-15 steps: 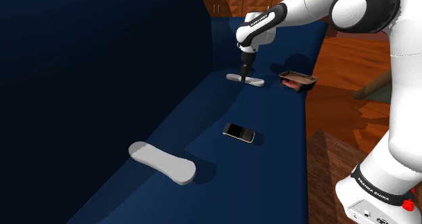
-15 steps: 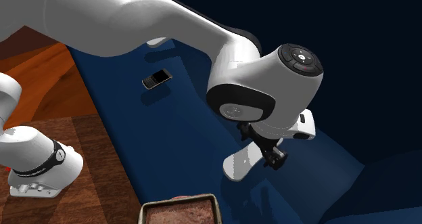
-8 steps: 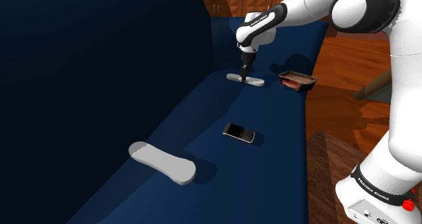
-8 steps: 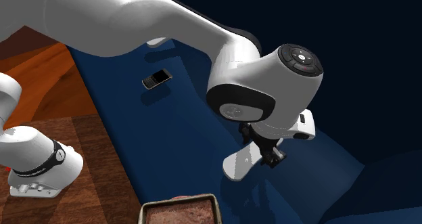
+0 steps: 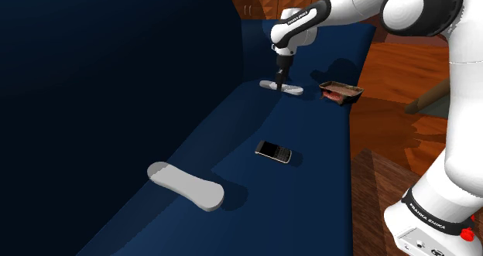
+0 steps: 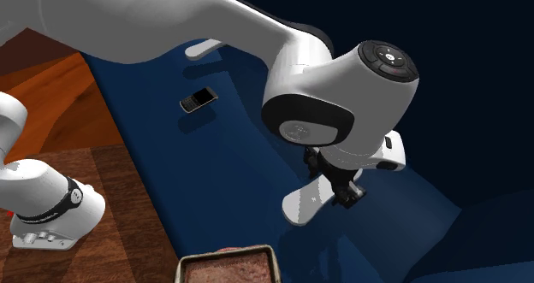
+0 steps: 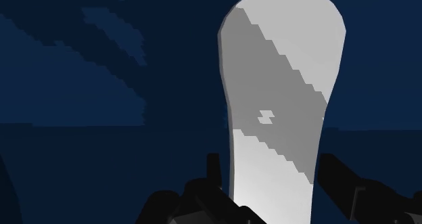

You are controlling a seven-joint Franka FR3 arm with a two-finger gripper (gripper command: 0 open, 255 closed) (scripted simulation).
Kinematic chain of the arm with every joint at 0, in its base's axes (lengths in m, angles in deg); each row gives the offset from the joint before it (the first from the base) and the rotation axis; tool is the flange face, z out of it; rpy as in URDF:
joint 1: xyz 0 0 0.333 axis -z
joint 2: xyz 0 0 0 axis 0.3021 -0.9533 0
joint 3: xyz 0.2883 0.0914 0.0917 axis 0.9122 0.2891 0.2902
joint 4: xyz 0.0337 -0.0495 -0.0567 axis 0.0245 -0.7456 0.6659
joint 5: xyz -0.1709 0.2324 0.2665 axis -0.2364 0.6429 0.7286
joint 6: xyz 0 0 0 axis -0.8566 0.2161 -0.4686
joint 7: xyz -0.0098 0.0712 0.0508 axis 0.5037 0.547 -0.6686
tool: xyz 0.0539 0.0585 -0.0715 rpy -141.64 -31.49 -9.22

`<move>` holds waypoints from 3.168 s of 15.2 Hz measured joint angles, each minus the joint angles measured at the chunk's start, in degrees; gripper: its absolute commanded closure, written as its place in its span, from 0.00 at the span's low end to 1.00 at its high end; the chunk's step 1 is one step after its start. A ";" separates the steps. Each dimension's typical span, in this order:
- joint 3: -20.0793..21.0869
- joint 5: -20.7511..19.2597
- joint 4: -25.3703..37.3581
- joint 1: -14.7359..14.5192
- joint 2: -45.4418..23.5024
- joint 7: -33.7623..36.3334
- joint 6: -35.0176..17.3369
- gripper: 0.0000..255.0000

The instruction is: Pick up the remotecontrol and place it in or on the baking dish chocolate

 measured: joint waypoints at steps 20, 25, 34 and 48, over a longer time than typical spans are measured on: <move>-0.59 -1.30 9.49 0.01 4.20 1.33 13.57 1.00; -0.67 -1.46 12.77 0.11 4.65 1.58 17.27 1.00; -0.73 -1.46 20.49 0.49 4.05 2.06 24.37 1.00; -4.37 -4.40 0.96 4.20 20.81 -5.93 21.75 1.00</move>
